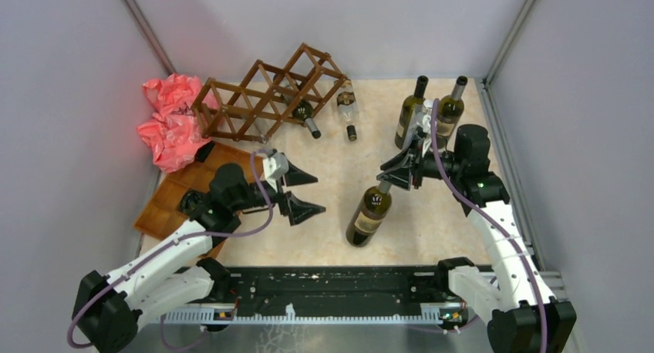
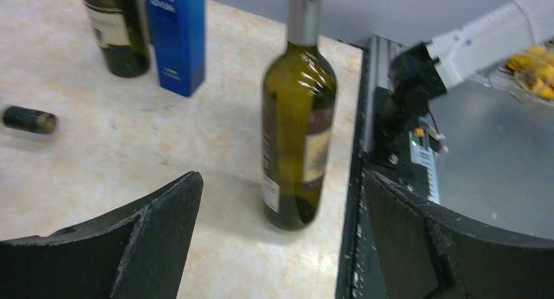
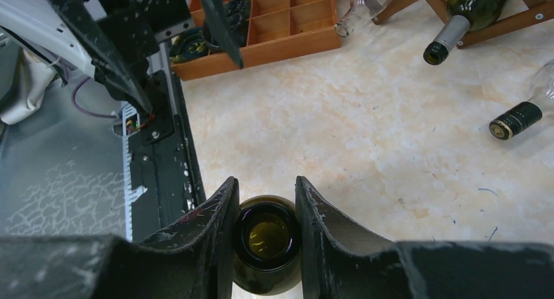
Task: Put the wine bottle on the wine rack
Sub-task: Adjust the wine bottle at the center of the board.
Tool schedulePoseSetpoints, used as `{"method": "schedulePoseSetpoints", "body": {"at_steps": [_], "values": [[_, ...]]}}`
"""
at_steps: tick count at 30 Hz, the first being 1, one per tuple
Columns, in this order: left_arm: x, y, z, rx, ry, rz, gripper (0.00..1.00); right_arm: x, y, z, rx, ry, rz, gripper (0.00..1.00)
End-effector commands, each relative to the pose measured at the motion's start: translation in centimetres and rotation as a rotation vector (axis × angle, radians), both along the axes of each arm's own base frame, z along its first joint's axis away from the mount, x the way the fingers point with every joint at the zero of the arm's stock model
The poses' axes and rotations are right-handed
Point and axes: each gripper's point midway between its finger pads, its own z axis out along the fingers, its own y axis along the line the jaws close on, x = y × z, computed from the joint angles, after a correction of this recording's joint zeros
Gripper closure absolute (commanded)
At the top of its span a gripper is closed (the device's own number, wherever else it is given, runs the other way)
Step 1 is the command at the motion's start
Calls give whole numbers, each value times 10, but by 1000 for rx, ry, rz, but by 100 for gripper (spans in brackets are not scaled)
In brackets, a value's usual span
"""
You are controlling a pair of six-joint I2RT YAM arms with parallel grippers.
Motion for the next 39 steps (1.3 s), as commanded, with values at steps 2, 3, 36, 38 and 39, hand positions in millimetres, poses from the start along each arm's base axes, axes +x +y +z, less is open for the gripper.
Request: {"method": "schedulePoseSetpoints", "body": {"at_steps": [2, 3, 36, 38, 39], "values": [[-36, -9, 6, -92, -100, -43, 1, -8, 1, 15, 29, -73, 41, 100], [-41, -12, 1, -87, -116, -43, 1, -8, 1, 14, 30, -72, 44, 100], [-73, -63, -98, 47, -302, -34, 1, -5, 2, 2, 30, -58, 51, 100], [-74, -68, -98, 42, -304, -38, 1, -5, 2, 2, 30, -57, 51, 100], [-74, -71, -98, 37, -302, -41, 1, -5, 2, 2, 30, -57, 52, 100]]}}
